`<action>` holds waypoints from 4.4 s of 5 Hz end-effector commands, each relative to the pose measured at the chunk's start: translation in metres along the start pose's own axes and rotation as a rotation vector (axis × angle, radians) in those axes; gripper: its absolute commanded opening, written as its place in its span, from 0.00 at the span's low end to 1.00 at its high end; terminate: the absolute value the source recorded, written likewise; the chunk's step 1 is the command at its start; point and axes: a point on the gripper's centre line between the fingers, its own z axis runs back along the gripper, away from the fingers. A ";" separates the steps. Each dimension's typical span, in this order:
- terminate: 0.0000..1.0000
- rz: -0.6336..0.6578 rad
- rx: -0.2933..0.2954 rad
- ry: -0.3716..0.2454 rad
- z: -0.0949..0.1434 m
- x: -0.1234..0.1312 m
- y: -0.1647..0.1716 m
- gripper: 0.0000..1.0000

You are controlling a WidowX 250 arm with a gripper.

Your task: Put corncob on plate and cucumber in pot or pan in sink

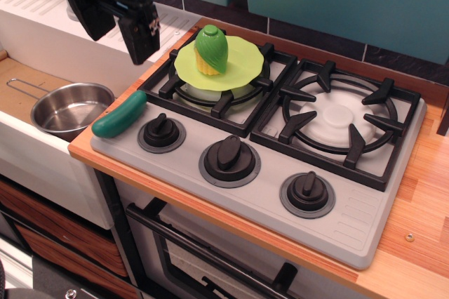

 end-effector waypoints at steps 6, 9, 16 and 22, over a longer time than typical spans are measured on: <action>0.00 -0.004 0.124 -0.096 -0.061 -0.005 0.038 1.00; 0.00 -0.023 0.066 -0.141 -0.082 -0.013 0.037 1.00; 0.00 -0.067 -0.092 -0.123 -0.042 -0.022 0.045 0.00; 0.00 -0.034 0.087 -0.112 -0.082 -0.018 0.036 1.00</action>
